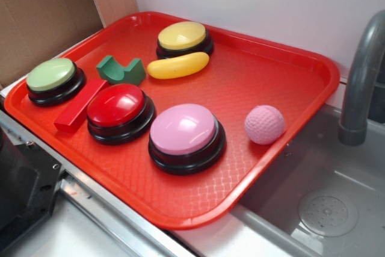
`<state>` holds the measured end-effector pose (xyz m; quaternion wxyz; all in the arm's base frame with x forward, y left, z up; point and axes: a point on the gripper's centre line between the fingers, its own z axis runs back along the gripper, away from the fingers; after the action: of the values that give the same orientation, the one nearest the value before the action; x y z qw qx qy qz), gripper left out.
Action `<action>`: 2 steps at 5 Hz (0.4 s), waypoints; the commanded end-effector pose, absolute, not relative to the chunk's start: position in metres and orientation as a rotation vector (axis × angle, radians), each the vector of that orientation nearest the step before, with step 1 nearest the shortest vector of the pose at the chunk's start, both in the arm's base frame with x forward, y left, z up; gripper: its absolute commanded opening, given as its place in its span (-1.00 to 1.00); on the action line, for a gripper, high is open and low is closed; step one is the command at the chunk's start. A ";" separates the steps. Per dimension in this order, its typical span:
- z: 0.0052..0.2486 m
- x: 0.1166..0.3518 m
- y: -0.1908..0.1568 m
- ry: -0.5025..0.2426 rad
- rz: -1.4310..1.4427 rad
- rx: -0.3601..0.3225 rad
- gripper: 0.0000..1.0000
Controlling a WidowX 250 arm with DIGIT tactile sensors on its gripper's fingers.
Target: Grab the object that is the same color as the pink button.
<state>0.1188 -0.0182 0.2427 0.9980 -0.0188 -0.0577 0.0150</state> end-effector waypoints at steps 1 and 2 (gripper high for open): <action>0.243 0.119 -0.018 -0.115 0.030 -0.038 1.00; 0.228 0.147 -0.047 -0.133 -0.222 -0.004 1.00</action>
<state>0.1461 -0.0472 0.2217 0.9923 -0.0025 -0.0505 -0.1130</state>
